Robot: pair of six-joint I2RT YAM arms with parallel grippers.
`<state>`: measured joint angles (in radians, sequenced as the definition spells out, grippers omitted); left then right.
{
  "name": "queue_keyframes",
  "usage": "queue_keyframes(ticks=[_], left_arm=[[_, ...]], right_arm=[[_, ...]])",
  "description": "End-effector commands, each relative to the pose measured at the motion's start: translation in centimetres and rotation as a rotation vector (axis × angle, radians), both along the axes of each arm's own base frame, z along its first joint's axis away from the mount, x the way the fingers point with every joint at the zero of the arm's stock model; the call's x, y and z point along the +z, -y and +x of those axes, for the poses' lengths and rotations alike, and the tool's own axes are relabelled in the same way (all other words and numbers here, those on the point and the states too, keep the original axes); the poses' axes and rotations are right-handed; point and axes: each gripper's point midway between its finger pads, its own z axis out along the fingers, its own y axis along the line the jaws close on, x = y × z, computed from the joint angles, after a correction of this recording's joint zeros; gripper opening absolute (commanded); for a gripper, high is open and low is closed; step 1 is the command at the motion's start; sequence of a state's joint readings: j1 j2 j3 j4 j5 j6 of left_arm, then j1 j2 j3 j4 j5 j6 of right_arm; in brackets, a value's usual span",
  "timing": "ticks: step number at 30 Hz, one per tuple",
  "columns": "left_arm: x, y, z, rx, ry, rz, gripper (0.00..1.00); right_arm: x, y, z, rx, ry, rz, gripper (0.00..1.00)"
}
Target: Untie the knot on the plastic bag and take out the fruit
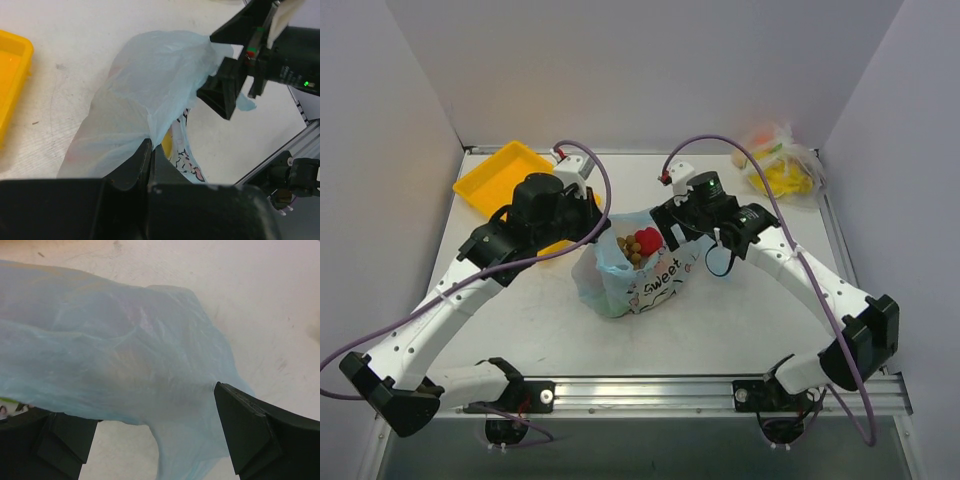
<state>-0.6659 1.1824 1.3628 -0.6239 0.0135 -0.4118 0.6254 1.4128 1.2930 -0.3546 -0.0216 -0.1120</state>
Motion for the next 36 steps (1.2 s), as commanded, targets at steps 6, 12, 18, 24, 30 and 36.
queue_keyframes(ticks=[6,12,18,24,30,36], left_arm=[[0.2,-2.8,-2.3,0.006,0.076,0.023,0.00],[-3.7,-5.5,-3.0,0.080,0.039,0.104,0.00],[-6.1,-6.1,0.4,0.175,0.027,0.194,0.00],[-4.6,-5.0,7.2,0.275,0.096,0.204,0.00],[0.4,-3.4,9.7,0.268,0.163,0.114,0.36],[5.4,0.9,5.0,0.191,0.279,0.059,0.85]], right_arm=[[-1.5,3.8,7.1,-0.221,0.089,-0.068,0.90],[-1.3,9.7,7.4,-0.446,0.063,-0.002,0.08],[2.0,13.6,5.0,-0.585,0.063,0.074,0.00],[4.7,16.2,2.8,-0.663,0.079,0.125,0.00],[4.3,15.6,1.1,-0.631,0.028,0.189,0.00],[4.4,14.7,-0.1,-0.615,0.007,0.240,0.00]])
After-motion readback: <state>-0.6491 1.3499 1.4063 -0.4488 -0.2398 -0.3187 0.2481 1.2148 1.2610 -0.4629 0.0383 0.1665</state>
